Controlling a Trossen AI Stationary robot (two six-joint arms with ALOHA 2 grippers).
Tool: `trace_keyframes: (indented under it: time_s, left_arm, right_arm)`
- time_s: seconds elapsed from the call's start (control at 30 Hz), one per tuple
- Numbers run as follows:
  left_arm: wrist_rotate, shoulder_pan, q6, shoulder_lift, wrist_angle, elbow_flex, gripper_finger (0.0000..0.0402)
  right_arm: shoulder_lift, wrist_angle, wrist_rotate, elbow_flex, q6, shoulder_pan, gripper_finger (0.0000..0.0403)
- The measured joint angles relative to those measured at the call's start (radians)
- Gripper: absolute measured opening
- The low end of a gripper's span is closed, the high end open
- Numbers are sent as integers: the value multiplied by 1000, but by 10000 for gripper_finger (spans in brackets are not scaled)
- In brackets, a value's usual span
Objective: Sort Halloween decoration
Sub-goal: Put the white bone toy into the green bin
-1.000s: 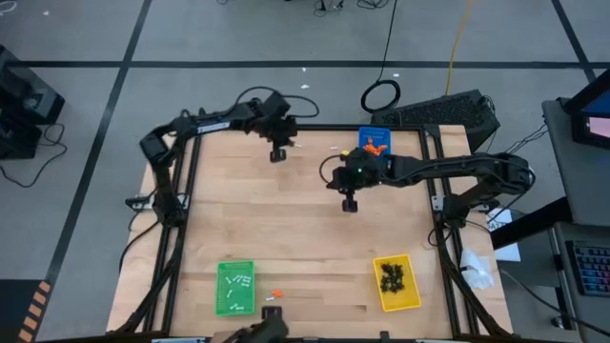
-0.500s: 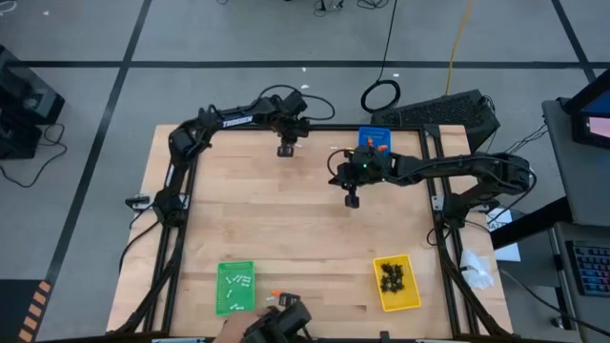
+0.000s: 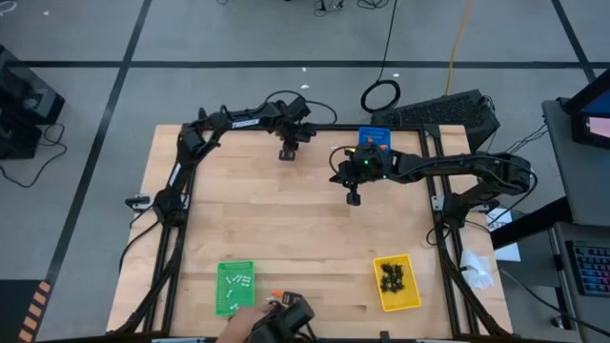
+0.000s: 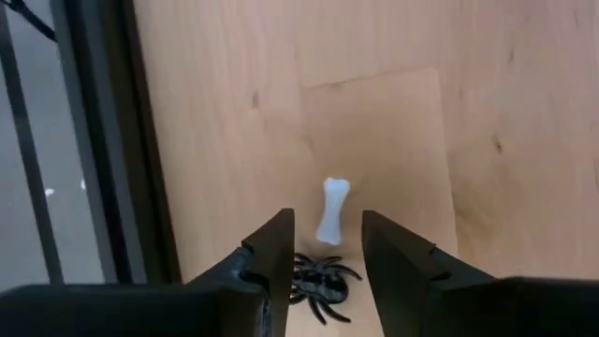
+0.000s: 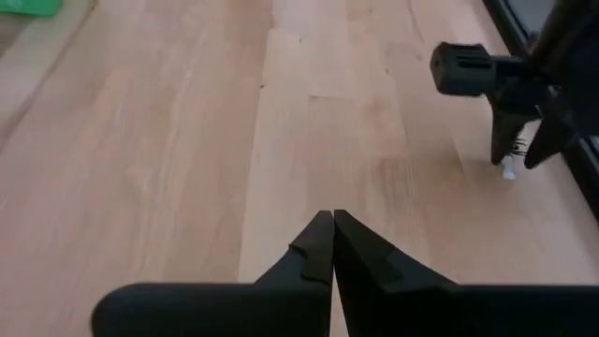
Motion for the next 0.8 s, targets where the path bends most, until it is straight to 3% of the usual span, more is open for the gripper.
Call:
trace_keyframes:
  time_s: [0.27,0.67,0.8]
  left_arm:
    - [-15,-5,1,25,4,4,117]
    - [-14,-18,-7,27,-14,-2,16]
    - [-50,-29,-12,17,-25,-3,6]
  right_arm:
    - [0,8,-19,0,-4,-4,0]
    - [0,15,-19,0,-4,-3,0]
    - [0,15,-19,0,-4,-3,0]
